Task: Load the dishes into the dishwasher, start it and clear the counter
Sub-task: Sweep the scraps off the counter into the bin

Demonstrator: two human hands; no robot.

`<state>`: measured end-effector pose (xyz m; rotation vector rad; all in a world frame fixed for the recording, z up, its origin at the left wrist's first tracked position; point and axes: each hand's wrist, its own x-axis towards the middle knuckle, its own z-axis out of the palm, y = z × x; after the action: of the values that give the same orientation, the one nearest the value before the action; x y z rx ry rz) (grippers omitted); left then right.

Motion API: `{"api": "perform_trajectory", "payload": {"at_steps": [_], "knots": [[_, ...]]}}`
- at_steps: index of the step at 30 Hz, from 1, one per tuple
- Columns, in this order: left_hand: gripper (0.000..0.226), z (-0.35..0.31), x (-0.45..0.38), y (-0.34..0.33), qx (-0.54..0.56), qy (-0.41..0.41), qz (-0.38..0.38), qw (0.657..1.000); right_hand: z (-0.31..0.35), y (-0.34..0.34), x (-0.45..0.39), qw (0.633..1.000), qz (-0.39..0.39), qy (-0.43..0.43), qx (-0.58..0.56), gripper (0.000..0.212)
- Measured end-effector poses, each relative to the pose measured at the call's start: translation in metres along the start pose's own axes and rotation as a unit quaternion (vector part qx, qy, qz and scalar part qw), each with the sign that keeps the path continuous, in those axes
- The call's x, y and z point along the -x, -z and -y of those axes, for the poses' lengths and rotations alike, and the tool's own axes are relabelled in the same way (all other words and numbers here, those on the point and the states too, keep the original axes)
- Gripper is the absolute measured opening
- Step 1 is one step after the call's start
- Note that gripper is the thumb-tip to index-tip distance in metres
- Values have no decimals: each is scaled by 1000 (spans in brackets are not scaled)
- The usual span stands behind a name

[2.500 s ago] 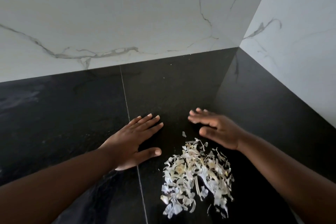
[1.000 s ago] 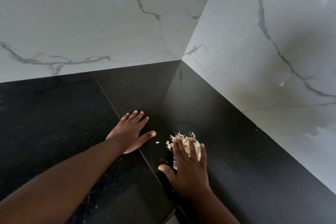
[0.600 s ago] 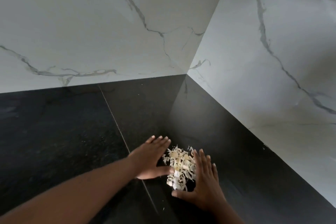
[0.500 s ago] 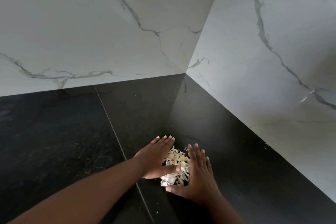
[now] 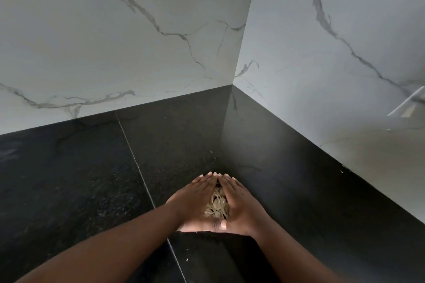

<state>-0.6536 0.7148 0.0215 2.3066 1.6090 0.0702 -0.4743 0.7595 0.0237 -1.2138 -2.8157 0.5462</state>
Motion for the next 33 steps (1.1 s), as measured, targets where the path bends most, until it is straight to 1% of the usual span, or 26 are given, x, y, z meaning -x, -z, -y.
{"api": "perform_trajectory", "payload": {"at_steps": [5,7,11,15,22,25,26,28,30,32,33], "knots": [[130,-24,19,-11,-8,8,-5,1000,14,-7,28,1000,-17,22,15,110],[127,-36,26,-15,-9,8,-5,1000,19,-12,41,999,-20,16,25,107],[125,-54,35,-23,15,-16,-2,1000,29,-20,69,998,-19,-49,25,94],[128,-72,41,-31,32,-66,2,997,40,-25,100,993,-26,-116,-4,104],[132,-97,48,-46,59,-163,29,984,63,-41,159,968,-80,-233,-42,106],[125,-100,51,-45,100,-180,27,978,74,-45,170,949,-108,-284,-84,107],[121,-99,53,-42,138,-178,25,974,79,-46,173,943,-131,-292,-93,107],[117,-95,59,-33,262,-153,17,953,86,-49,181,919,-208,-315,-117,110],[112,-85,67,-25,395,-106,-2,913,88,-50,188,871,-307,-350,-156,112],[96,-71,76,-19,483,-59,-24,873,78,-53,194,817,-396,-379,-178,98],[89,-65,80,-17,506,-41,-32,861,73,-54,195,795,-422,-391,-192,89]]}}
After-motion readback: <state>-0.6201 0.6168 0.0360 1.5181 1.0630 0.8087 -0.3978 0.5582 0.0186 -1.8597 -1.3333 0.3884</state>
